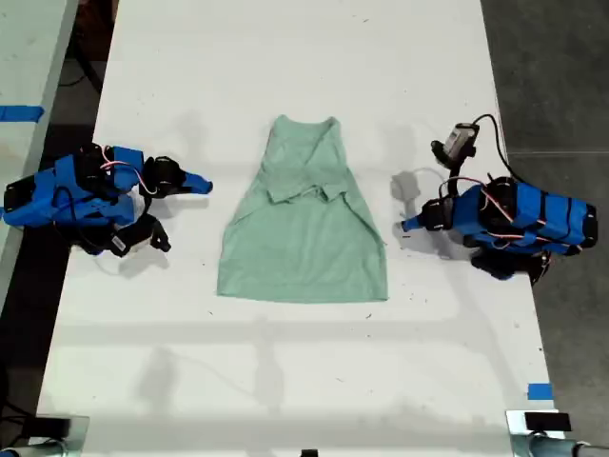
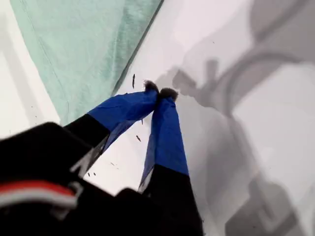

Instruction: Fold t shirt

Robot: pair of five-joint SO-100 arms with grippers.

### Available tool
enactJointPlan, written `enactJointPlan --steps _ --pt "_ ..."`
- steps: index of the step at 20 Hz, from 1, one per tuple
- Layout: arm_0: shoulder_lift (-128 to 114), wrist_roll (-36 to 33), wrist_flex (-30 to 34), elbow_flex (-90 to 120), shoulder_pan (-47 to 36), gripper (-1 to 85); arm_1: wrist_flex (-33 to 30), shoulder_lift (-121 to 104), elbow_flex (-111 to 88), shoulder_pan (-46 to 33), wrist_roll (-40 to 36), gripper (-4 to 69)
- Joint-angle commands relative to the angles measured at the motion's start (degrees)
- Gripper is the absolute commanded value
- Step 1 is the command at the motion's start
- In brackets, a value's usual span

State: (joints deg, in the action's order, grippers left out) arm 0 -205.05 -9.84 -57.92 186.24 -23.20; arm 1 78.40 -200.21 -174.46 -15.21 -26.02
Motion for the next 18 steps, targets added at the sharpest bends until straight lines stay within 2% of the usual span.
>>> enactJointPlan --steps 1,18 --pt "-0.2 -0.7 -0.1 2.3 1.8 -0.3 -0.4 -0.3 -3.1 -0.3 0.4 1.2" --pt "-0.3 -0.1 -0.1 2.4 2.7 -0.3 -0.4 -0.3 -3.1 0.0 0.4 1.2"
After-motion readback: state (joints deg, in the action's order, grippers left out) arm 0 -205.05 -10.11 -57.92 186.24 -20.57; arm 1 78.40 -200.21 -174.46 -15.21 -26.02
